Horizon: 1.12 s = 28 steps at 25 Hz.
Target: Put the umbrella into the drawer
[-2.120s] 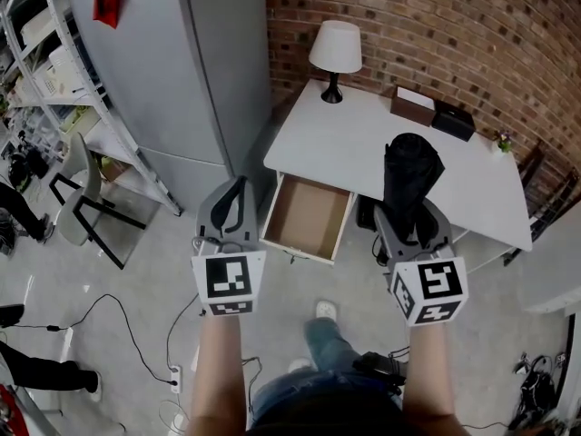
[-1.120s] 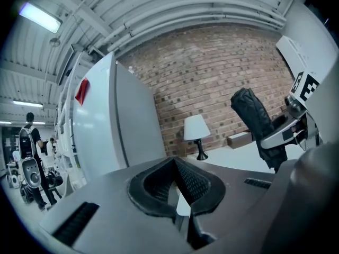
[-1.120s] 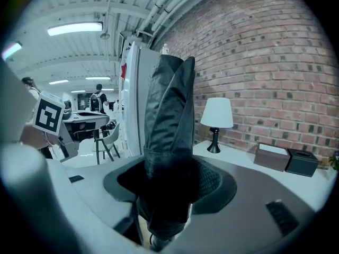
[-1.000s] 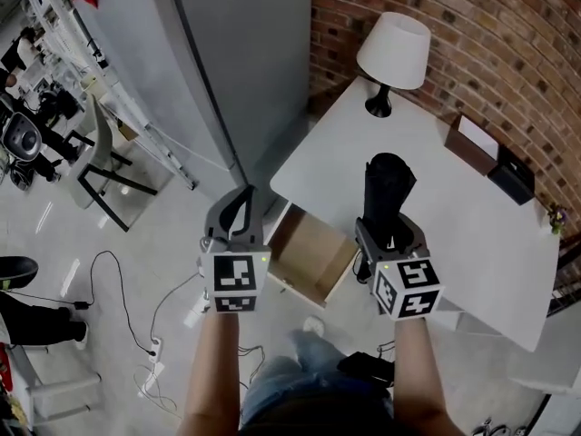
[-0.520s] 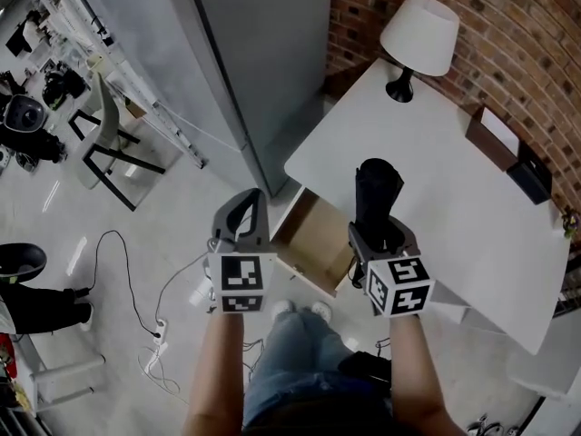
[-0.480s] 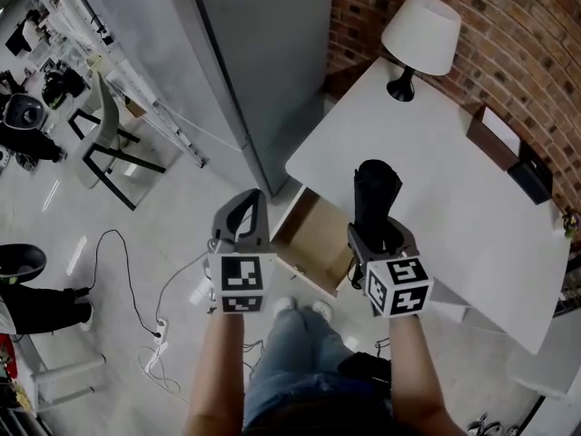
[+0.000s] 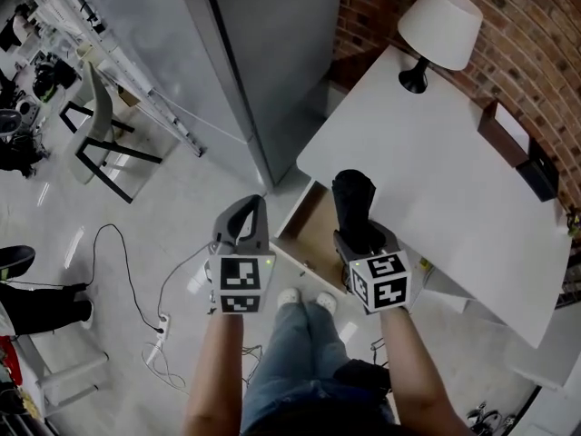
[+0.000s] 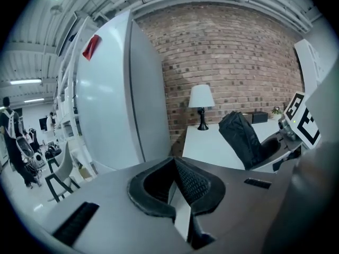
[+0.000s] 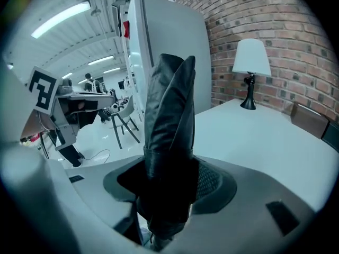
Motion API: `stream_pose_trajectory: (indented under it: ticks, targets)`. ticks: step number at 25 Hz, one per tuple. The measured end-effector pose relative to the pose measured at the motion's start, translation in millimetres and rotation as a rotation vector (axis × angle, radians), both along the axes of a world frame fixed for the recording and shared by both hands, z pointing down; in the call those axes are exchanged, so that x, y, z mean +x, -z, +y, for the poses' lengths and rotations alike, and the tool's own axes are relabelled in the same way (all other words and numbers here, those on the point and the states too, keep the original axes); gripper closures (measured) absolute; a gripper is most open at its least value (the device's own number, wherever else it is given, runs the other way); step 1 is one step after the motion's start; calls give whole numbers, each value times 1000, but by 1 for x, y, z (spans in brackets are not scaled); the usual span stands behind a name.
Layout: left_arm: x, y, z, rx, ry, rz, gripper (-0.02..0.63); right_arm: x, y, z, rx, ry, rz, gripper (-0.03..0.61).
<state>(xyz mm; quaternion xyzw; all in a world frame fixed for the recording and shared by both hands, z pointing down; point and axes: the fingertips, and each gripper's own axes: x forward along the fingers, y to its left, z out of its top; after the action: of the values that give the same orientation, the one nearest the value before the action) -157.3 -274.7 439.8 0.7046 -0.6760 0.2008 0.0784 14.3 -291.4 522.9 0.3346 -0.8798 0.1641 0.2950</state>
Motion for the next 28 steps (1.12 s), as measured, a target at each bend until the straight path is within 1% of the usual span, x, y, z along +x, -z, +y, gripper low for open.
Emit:
stream_pose_trajectory:
  ticks: [8,18,28]
  targets:
    - [-13,-25,-4,-50,-31,8,612,-25,-59,5,-51,49,101,347]
    - [-24,-53,-8,-99,-38,27,612,-33,-125,-1,-116,94,204,347]
    - [-23,-80,-18,-132,-87,36,612,-40,-183,-8,-191,82,301,345]
